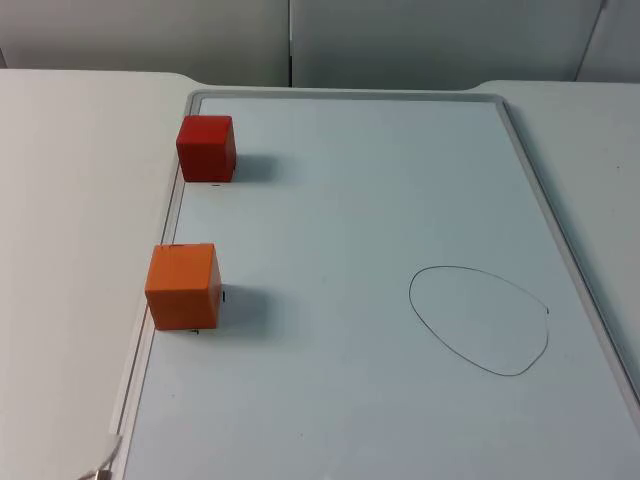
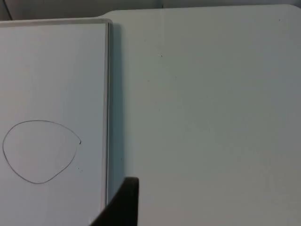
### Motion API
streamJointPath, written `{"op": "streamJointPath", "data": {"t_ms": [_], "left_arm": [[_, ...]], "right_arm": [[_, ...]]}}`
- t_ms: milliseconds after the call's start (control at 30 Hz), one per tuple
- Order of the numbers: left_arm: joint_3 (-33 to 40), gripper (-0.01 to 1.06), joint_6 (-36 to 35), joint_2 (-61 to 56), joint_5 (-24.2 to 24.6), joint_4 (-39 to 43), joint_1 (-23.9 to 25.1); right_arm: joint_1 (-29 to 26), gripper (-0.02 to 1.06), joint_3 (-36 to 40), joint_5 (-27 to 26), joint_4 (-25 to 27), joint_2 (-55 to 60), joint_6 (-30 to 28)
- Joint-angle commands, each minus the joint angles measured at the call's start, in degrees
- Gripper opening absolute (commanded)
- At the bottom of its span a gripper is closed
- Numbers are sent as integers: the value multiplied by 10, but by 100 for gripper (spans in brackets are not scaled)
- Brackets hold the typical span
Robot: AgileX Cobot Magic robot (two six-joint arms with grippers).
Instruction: Pick up one cube with the left hand and another cube with the right hand. First place the cube in the right hand at the target position, then stack the cube in the left hand on top.
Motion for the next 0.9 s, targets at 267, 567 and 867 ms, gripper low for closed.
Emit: {"op": "streamJointPath", "data": {"t_ms": [267, 567, 867], "left_arm": [[-74, 90, -2, 13, -141, 5, 3], [-162, 90, -2, 166, -262, 5, 3], [-307, 90, 8, 384, -322, -37, 3]], "right_arm": [[-3, 104, 0, -5, 0, -3, -2], [-3, 104, 0, -5, 0, -3, -2], [-3, 104, 0, -5, 0, -3, -2]]}}
